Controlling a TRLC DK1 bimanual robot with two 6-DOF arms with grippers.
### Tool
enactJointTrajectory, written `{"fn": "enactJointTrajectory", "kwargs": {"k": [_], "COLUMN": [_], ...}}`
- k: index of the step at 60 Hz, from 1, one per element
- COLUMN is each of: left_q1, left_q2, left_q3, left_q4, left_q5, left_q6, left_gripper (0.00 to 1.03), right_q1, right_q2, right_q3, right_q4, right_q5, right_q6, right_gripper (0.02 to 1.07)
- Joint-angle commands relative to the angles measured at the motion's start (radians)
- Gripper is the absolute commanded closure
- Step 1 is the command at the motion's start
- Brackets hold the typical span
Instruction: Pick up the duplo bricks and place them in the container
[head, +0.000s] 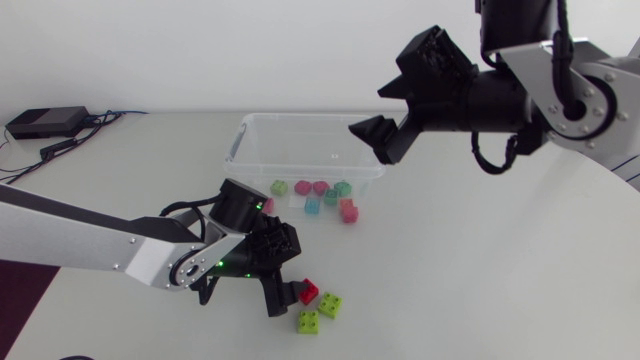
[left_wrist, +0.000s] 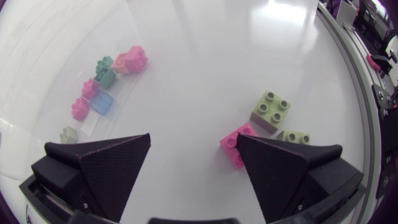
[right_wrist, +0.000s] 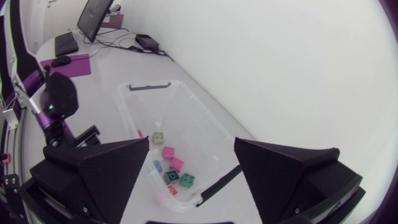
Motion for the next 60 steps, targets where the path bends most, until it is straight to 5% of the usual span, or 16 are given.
{"fn": "enactJointTrajectory", "kwargs": {"k": [1, 21, 32, 51, 60], "left_q1": [0.04, 0.134, 0.046, 0.02, 0.017], "left_q2": [0.044, -0.073, -0.137, 0.021, 0.079], "left_q3": [-0.017, -0.063, -0.037, 0.079, 0.142], "left_q4": [-0.026, -0.037, -0.115, -0.247, -0.313], "left_q5": [-0.036, -0.033, -0.035, -0.117, -0.134], "left_q6": [0.055, 0.07, -0.065, -0.227, -0.298], "left_gripper": [0.07, 0.07, 0.07, 0.08, 0.16], "right_q1": [0.026, 0.107, 0.121, 0.135, 0.147], "right_q2": [-0.06, -0.179, -0.181, -0.175, -0.17], "right_q3": [-0.087, -0.321, -0.381, -0.433, -0.446], "right_q4": [-0.038, -0.099, -0.096, -0.086, -0.08], "right_q5": [-0.01, -0.021, -0.022, -0.021, -0.021], "right_q6": [0.012, 0.001, 0.001, 0.004, 0.009], "right_gripper": [0.07, 0.07, 0.07, 0.07, 0.07]}}
